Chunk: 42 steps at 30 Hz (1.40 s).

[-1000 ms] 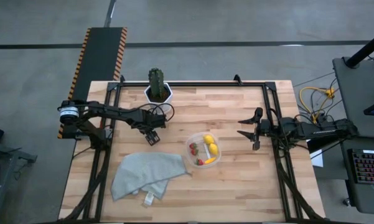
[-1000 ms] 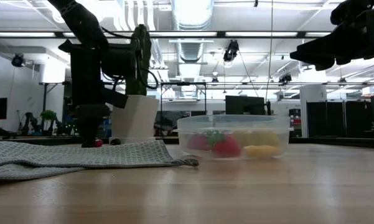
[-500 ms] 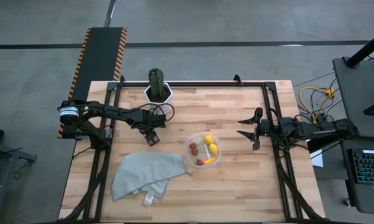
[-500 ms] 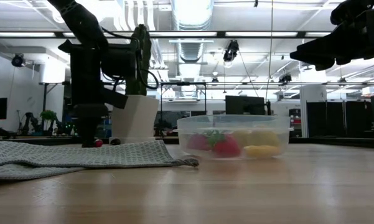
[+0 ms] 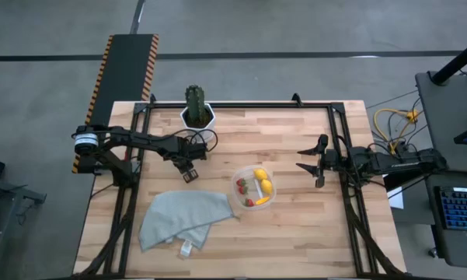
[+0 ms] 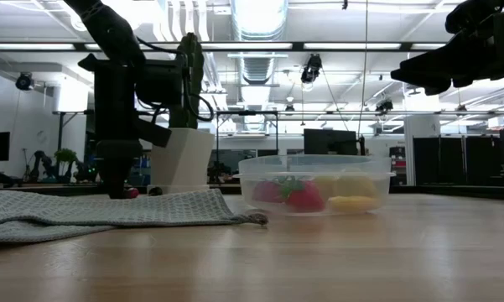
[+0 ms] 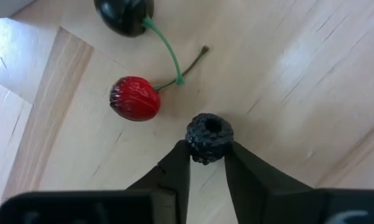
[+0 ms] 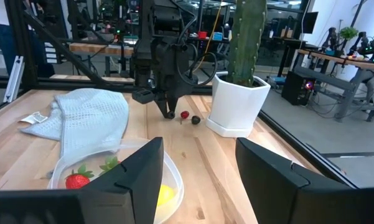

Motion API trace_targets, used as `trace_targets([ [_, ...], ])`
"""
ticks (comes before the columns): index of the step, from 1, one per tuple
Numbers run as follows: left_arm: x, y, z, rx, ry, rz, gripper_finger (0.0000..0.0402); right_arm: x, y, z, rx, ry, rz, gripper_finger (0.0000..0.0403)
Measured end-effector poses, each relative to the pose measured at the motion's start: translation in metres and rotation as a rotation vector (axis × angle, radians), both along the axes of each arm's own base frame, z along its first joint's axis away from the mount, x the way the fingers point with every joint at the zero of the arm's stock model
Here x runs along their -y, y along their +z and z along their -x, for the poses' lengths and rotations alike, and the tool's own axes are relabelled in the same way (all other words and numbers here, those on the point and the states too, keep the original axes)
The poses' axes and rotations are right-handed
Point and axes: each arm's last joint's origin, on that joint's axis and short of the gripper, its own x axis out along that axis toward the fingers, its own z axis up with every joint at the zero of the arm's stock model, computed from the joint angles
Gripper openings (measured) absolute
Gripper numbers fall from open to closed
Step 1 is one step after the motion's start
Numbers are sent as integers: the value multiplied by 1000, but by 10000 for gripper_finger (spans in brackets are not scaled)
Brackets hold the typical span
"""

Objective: Pick and placing Produce into tupperware
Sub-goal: Put the blackberry into the transparent container

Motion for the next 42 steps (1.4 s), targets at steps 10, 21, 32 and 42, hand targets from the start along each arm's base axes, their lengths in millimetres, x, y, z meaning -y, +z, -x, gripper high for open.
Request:
trace_targets([
  [10,0,0,0,2,-19,2,50,0,0,0,0,0,0,194],
  [21,0,0,-1,5,-20,16,51,0,0,0,0,0,0,194],
  [32,2,0,0,0,-22,39,156,0,0,0,0,0,-2,194],
  [42,2,6,-6,26,-69,54,203,0,0,0,1,0,-8,194],
])
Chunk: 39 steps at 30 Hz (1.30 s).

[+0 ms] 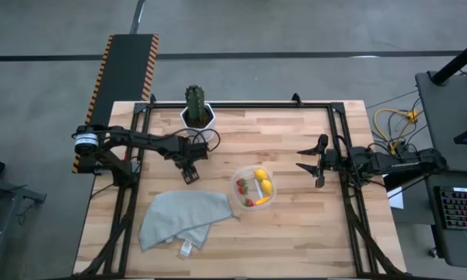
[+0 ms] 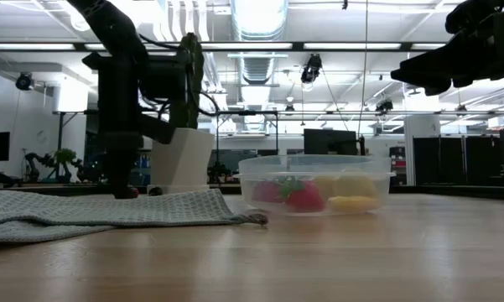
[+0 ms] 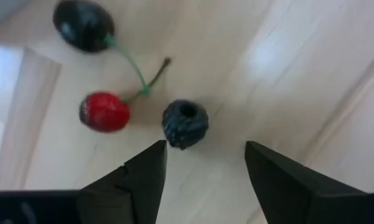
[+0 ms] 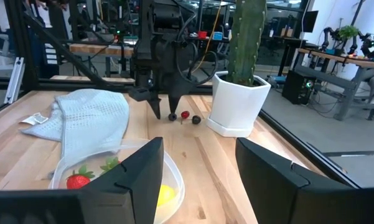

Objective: Pick and placing Produce into tupperware
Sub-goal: Put the blackberry into the transparent container

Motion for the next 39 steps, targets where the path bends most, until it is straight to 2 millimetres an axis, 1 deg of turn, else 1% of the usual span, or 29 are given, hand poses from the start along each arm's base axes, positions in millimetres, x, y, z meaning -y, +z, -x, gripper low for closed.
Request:
trace_targets([
  [7,-1,4,-4,14,-43,-17,203,0,-1,0,-11,0,1,194],
  [12,-1,1,-3,2,-74,-23,203,0,-2,0,-23,0,2,194],
  [16,-2,-1,-5,25,-110,-39,203,0,-2,0,-24,0,3,194],
  [35,-3,-4,-5,39,-143,-52,203,0,-2,0,-24,0,3,194],
  [39,-2,-6,-3,38,-142,-49,193,0,-2,0,-24,0,3,194],
])
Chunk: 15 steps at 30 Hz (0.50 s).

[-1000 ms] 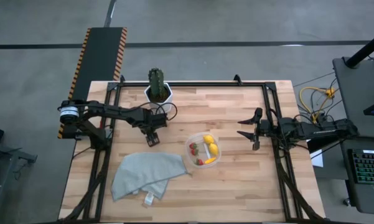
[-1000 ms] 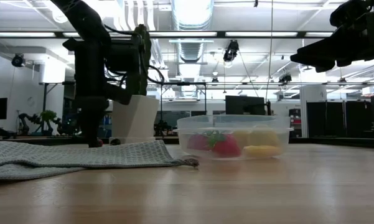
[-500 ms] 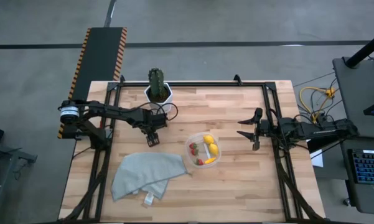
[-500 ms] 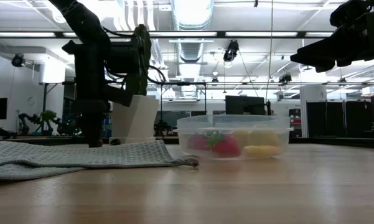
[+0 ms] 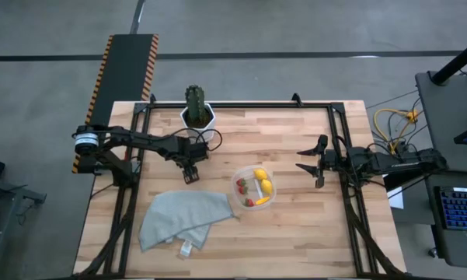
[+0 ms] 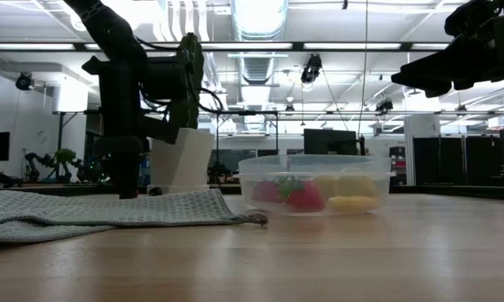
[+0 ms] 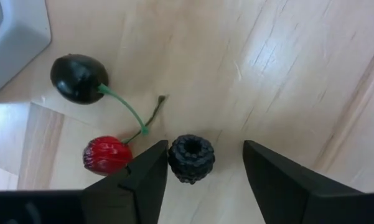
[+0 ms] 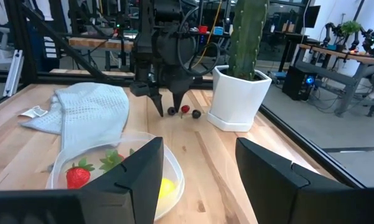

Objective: Pick and placing Produce into tupperware
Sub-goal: Put the blackberry into the transparent container

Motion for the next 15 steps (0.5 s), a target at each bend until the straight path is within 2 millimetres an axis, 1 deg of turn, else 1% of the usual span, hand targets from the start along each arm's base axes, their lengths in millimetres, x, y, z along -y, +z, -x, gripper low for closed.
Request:
trace_targets([
  [5,0,-1,-1,11,-6,2,162,0,0,0,0,0,0,194],
  [15,1,-1,0,11,-28,5,85,0,0,0,0,0,0,194],
])
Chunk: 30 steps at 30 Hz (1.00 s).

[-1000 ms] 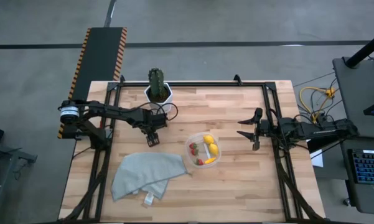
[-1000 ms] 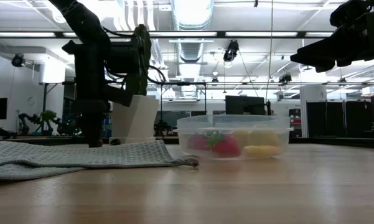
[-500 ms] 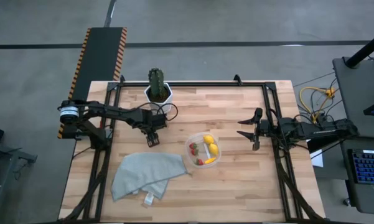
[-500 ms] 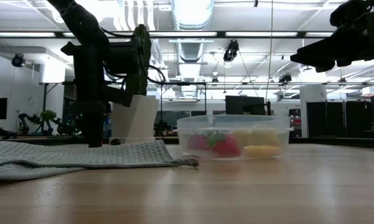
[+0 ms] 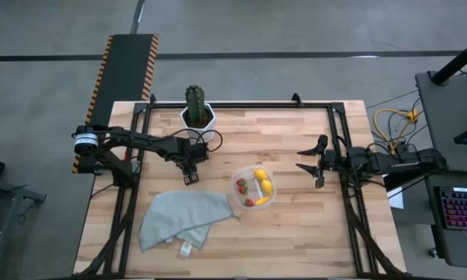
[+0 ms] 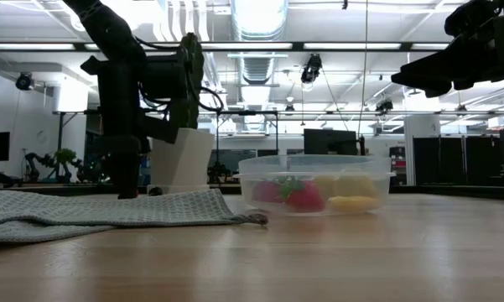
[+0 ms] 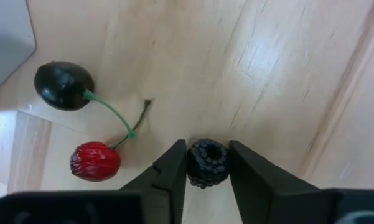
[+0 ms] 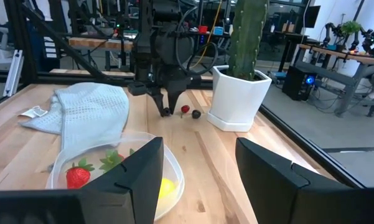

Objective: Pick and placing Produce into tupperware
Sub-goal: Put the blackberry into the transparent container

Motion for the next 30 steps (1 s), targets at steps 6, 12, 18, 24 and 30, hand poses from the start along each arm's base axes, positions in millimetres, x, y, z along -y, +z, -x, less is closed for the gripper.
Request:
trace_targets([
  [6,0,0,0,-4,-21,-6,72,0,0,0,0,0,0,194],
  [12,0,0,0,-7,-23,-7,72,0,0,0,0,-1,1,194],
  [18,-2,7,-4,-3,-21,-27,71,0,0,0,0,-1,1,194],
  [24,0,18,-11,7,-34,-19,71,0,0,0,1,-1,3,194],
  [30,7,38,-29,98,-113,-10,70,0,0,0,3,-1,5,194],
])
